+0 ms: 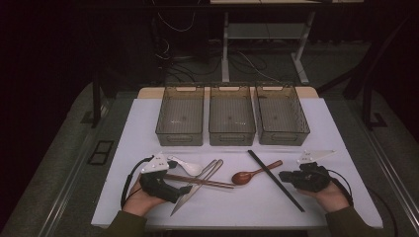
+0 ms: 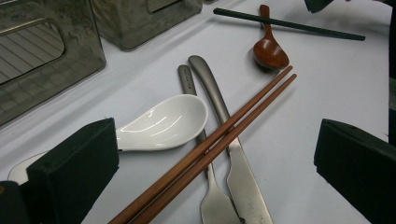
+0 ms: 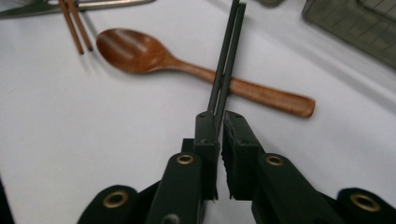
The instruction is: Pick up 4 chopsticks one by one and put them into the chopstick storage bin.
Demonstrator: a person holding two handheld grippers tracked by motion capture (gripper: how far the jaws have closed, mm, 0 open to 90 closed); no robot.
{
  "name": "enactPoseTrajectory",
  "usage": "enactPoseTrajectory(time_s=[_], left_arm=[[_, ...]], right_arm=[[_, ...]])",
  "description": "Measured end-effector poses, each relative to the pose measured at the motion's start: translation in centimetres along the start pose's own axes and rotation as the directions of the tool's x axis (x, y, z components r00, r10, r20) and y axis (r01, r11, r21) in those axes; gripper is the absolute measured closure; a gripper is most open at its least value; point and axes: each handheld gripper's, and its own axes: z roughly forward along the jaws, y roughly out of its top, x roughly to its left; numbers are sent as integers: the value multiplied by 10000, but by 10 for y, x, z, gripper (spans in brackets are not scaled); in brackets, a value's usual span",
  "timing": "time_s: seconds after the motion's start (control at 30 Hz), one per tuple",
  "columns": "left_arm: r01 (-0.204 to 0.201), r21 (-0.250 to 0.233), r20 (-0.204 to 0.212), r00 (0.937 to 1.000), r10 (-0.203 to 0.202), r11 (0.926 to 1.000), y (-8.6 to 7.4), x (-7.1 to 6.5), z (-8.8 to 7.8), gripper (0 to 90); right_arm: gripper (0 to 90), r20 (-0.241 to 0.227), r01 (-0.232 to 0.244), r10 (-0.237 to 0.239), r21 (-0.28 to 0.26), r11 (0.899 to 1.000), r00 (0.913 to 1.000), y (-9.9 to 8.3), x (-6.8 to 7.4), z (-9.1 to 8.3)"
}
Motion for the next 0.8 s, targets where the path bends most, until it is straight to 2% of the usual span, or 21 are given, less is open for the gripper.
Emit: enactPoseTrajectory(time_s=[0.57,0.8], left_arm=[[-21,27,9,10000,21,10000,0,0,0,0],[-22,31,10,10000,22,10000,0,0,0,0]], right_arm=[[830,-10,133,-133,634,9979,9999,-5,1,11],[830,128,255,-266,813,9964,9996,-5,1,12]])
